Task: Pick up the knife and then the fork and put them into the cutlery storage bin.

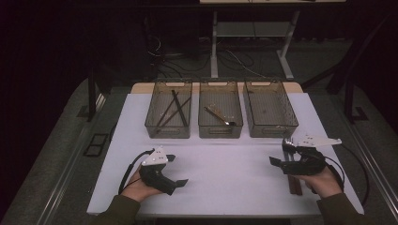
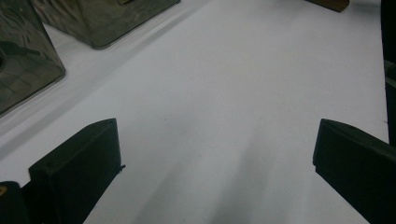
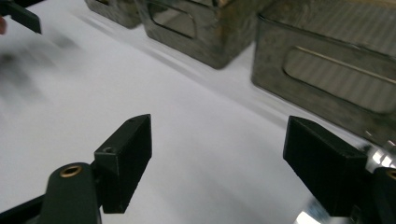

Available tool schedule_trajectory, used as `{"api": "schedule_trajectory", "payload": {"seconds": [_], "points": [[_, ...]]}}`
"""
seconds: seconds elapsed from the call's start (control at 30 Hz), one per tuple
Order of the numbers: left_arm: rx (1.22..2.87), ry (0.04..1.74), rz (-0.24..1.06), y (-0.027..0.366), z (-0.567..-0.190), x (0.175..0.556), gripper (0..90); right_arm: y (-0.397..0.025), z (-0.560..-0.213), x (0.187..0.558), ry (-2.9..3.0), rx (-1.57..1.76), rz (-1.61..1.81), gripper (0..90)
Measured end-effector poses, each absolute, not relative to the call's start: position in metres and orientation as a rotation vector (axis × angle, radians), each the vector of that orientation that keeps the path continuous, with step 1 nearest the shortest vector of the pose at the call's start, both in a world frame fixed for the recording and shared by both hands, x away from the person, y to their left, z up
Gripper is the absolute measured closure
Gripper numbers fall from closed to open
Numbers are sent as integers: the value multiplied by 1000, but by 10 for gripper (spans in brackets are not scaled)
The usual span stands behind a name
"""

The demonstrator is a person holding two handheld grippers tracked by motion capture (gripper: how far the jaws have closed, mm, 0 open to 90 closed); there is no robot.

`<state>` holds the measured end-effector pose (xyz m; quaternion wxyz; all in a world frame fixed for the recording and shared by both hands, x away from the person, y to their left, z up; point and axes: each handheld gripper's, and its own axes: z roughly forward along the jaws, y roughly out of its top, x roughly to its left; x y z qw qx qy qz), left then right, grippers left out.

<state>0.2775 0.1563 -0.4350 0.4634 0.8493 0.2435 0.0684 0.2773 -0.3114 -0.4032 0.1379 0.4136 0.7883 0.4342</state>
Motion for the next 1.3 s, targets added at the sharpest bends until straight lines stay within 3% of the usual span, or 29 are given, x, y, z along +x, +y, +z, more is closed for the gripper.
{"api": "schedule_trajectory", "payload": {"seconds": [0.1, 0.3, 0.73, 1.3], "points": [[2089, 597, 170, 157, -435, 278, 1, -324, -405, 276, 2254, 1247, 1226, 263], [2087, 595, 170, 156, -435, 277, 1, -348, -410, 278, 2216, 1338, 1151, 420], [2090, 603, 174, 156, -435, 278, 1, -372, -424, 298, 2111, 1524, 1017, 890], [2097, 596, 174, 155, -435, 278, 1, -365, -447, 315, 2172, 1605, 876, 895]]}}
